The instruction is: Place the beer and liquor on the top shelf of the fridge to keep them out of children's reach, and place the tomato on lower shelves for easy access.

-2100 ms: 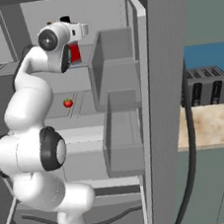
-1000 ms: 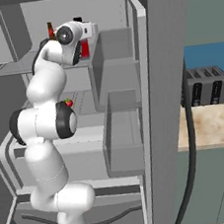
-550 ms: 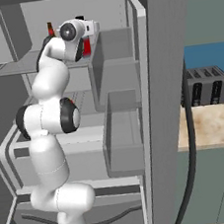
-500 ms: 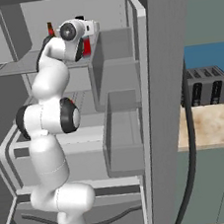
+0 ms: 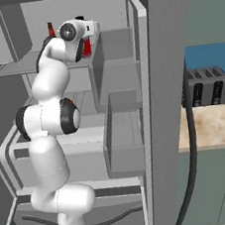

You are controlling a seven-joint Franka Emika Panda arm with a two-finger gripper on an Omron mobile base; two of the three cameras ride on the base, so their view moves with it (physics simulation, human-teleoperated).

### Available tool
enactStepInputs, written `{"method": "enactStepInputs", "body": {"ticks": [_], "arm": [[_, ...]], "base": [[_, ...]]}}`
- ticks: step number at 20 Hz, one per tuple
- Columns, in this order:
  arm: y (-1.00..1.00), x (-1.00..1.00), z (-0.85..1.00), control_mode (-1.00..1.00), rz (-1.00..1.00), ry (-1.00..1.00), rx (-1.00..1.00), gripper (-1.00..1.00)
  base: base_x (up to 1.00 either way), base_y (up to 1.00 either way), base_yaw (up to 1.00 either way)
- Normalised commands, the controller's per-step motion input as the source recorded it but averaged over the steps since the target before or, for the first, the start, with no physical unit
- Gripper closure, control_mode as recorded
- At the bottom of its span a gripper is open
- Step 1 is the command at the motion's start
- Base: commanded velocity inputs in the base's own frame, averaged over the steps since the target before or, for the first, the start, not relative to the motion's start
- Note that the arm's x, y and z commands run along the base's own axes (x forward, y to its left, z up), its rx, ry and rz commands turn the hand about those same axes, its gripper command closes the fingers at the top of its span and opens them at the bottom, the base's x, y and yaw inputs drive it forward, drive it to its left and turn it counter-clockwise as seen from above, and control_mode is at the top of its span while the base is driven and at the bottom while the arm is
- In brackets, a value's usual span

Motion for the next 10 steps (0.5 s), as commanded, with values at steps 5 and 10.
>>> {"method": "enactStepInputs", "body": {"ticks": [5, 10], "arm": [[0.00, -0.17, 0.04, -1.00, 0.00, 0.00, -0.02, -1.00], [0.00, -0.34, 0.16, -1.00, 0.00, 0.00, -0.05, -1.00]], "base": [[0.00, 0.00, 0.00], [0.00, 0.00, 0.00]]}}
